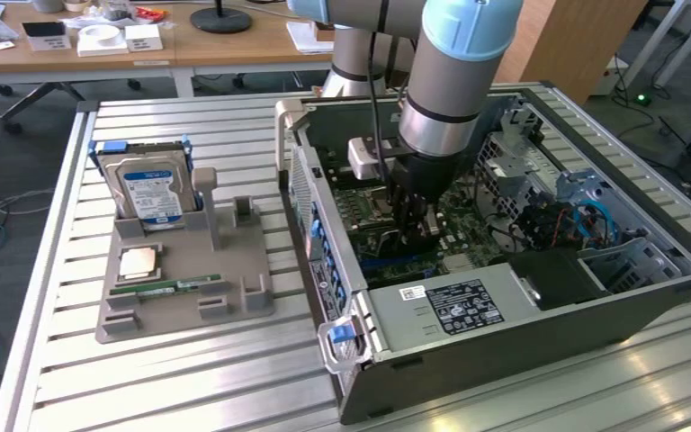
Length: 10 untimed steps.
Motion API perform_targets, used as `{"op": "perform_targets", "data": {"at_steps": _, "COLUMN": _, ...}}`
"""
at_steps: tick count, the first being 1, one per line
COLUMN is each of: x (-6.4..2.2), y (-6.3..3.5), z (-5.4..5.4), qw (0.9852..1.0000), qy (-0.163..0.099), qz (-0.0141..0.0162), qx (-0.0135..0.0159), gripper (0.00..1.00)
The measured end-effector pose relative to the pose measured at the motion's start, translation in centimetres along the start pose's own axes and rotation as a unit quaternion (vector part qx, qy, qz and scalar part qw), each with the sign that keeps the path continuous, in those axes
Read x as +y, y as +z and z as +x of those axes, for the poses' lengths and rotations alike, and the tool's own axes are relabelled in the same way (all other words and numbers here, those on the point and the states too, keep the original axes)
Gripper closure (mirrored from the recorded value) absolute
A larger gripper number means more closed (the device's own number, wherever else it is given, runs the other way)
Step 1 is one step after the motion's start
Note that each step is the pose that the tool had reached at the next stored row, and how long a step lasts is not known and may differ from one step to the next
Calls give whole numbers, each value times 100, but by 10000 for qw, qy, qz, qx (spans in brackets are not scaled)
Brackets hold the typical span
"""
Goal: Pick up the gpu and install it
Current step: 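Insert the gpu into the slot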
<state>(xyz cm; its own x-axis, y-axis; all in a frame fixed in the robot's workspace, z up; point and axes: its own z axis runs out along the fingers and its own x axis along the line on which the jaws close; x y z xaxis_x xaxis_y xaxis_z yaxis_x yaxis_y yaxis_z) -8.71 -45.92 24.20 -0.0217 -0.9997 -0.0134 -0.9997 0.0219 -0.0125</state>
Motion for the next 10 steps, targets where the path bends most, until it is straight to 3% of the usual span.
{"op": "perform_targets", "data": {"at_steps": 10, "x": 13, "y": 13, "z": 1, "qw": 10000, "qy": -2, "qz": 11, "qx": 2, "gripper": 74}}
